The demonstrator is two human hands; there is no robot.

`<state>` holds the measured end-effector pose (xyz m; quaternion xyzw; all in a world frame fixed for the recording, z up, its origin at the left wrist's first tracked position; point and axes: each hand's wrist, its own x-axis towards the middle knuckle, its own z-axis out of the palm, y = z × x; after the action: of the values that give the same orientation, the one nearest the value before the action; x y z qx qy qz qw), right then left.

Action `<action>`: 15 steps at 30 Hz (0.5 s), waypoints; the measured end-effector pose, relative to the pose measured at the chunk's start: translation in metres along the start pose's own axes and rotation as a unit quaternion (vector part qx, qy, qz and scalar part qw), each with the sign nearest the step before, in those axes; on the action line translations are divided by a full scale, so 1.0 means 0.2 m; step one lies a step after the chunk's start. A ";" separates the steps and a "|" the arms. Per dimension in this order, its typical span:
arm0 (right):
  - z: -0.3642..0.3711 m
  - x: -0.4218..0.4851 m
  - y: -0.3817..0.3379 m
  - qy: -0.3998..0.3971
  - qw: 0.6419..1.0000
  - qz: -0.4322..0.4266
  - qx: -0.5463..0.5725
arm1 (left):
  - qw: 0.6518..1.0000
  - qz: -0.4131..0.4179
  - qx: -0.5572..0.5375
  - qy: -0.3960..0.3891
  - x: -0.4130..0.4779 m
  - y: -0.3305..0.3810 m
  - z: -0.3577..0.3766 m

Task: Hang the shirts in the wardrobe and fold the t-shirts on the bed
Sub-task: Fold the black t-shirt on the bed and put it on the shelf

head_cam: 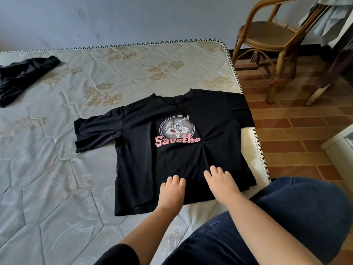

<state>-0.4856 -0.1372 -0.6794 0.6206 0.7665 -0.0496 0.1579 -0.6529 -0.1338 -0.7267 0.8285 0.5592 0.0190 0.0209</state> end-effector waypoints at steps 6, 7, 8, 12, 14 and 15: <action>-0.01 0.01 0.03 0.013 0.999 0.027 0.013 | 0.993 0.022 -0.038 0.113 -0.02 -0.06 -0.03; -0.01 0.01 0.03 0.018 1.000 0.019 0.016 | 0.992 0.022 -0.043 0.120 -0.03 -0.07 -0.03; -0.02 0.01 0.04 0.022 1.000 0.012 0.015 | 0.991 0.022 -0.045 0.122 -0.03 -0.07 -0.03; -0.03 -0.01 0.08 0.010 1.000 0.028 0.003 | 0.990 0.035 -0.037 0.130 -0.04 -0.08 -0.05; -0.03 -0.03 0.10 -0.005 0.999 0.045 -0.001 | 0.991 0.045 -0.006 0.124 -0.05 -0.09 -0.07; -0.03 -0.03 0.10 -0.012 0.999 0.053 -0.003 | 0.992 0.045 0.016 0.115 -0.05 -0.10 -0.07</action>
<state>-0.4656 -0.1367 -0.6689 0.6590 0.7310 -0.0463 0.1710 -0.6757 -0.1359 -0.7139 0.8456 0.5201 0.1057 -0.0575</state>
